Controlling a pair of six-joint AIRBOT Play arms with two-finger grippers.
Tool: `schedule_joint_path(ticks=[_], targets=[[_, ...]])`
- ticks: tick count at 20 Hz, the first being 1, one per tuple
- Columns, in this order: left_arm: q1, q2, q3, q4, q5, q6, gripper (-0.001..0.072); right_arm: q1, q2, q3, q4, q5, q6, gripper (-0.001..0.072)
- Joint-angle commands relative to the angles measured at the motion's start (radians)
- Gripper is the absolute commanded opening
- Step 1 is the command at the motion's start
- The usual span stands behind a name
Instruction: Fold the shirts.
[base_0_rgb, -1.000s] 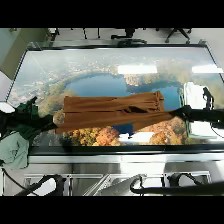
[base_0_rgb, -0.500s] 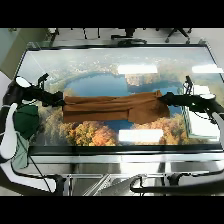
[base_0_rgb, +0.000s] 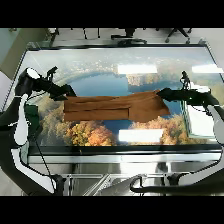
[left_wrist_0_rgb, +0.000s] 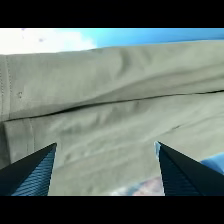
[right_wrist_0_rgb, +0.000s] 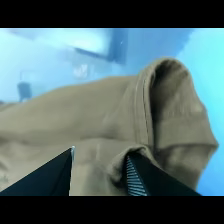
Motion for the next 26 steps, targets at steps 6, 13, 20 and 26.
schedule_joint_path(ticks=[6, 13, 20, 26], targets=[[0.027, 0.067, 0.089, 0.005, -0.206, -0.039, 0.0696, -0.034, 0.023, 0.025, -0.198, 0.169, 0.160, 0.0387], [-0.006, 0.312, -0.195, 0.002, -0.058, -0.014, 0.0696, -0.043, 0.059, 0.023, -0.384, 0.164, 0.255, 0.0702], [-0.159, 0.417, -0.445, -0.006, 0.085, 0.006, 0.0695, -0.027, -0.068, 0.023, -0.233, 0.142, 0.184, 0.0700], [-0.350, 0.412, -0.468, -0.006, 0.415, 0.007, 0.0016, 0.006, -0.077, 0.042, -0.035, 0.152, 0.066, 0.0022]])
